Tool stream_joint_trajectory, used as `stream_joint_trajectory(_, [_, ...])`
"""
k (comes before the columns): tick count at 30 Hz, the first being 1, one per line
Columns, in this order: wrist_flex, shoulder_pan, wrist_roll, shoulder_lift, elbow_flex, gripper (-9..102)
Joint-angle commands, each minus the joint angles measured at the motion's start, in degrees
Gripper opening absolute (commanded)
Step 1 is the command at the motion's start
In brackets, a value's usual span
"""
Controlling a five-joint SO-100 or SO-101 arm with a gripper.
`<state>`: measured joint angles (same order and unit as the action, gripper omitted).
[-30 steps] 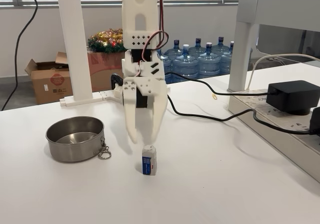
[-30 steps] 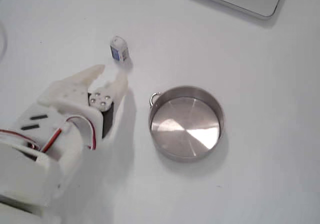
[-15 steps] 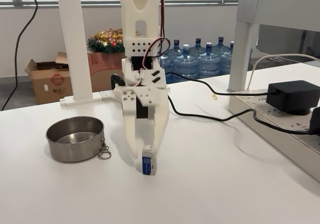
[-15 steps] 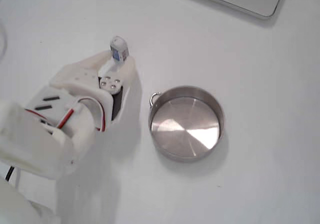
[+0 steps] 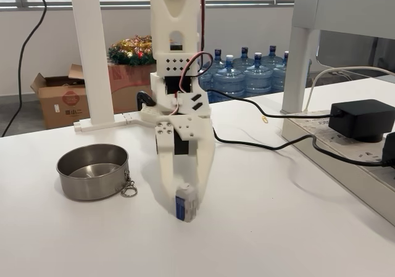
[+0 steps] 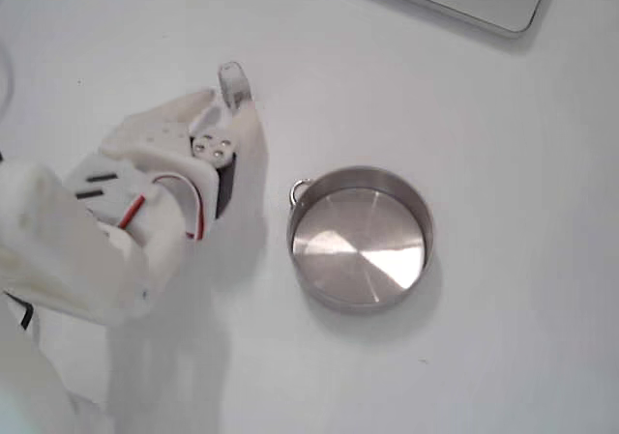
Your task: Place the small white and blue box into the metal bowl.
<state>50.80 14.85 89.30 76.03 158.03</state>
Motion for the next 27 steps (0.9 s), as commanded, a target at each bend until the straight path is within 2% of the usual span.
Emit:
stream_joint_trajectory(1, [1.1,-0.3,0.4,-0.1,-1.5,12])
stream_joint_trajectory(8, [1.1,-0.3,0.4,-0.3,-2.1,12])
stream_joint_trajectory(13, [1.1,-0.3,0.4,-0.3,-2.1,19])
stream_joint_trajectory(27, [1.1,-1.5,0.4,-2.6,-5.0,20])
